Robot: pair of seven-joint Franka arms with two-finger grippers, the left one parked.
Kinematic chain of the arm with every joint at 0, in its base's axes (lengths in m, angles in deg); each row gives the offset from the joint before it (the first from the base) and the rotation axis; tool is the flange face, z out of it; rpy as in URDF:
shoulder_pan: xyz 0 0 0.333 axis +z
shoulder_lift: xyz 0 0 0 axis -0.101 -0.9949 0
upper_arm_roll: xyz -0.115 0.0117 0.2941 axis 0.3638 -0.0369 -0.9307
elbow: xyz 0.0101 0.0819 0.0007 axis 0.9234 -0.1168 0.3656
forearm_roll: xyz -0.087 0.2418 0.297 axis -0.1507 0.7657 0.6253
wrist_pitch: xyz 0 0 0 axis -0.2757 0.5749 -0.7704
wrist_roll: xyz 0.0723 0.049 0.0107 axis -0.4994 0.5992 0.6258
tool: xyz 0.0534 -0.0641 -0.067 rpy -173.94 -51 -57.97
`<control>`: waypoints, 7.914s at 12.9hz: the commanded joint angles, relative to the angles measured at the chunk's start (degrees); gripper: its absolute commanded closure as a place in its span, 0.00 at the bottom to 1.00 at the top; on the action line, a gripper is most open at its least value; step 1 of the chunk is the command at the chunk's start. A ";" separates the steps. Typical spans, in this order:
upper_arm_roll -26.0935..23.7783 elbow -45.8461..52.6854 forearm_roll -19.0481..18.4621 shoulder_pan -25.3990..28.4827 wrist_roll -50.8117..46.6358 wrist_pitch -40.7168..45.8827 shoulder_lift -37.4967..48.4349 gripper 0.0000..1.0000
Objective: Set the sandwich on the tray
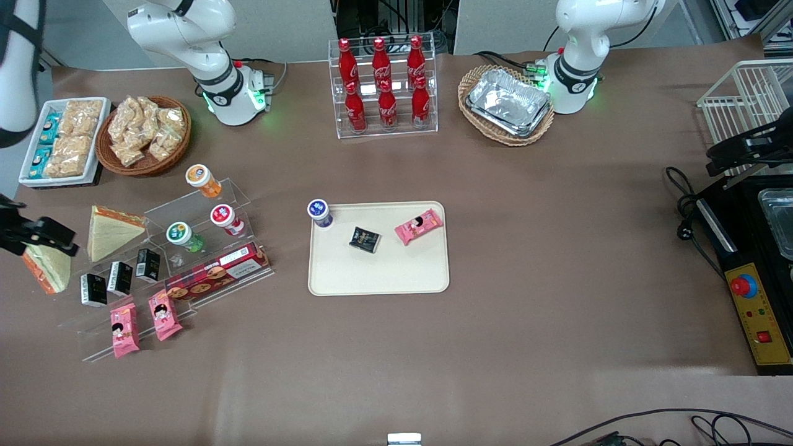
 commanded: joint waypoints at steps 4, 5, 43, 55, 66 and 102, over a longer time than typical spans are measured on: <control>0.88 0.21 2.86 -12.01 24.64 2.92 0.16 0.00; 0.79 0.21 4.26 -14.21 28.41 2.39 -0.28 0.00; -0.44 2.49 4.54 -2.49 -4.43 9.66 -1.16 1.00; -0.35 2.41 5.41 38.75 -90.48 -6.90 -13.97 1.00; -0.18 7.94 6.38 45.71 -134.83 -27.56 -34.46 1.00; -1.58 6.89 10.00 22.98 -60.99 11.33 -9.61 0.00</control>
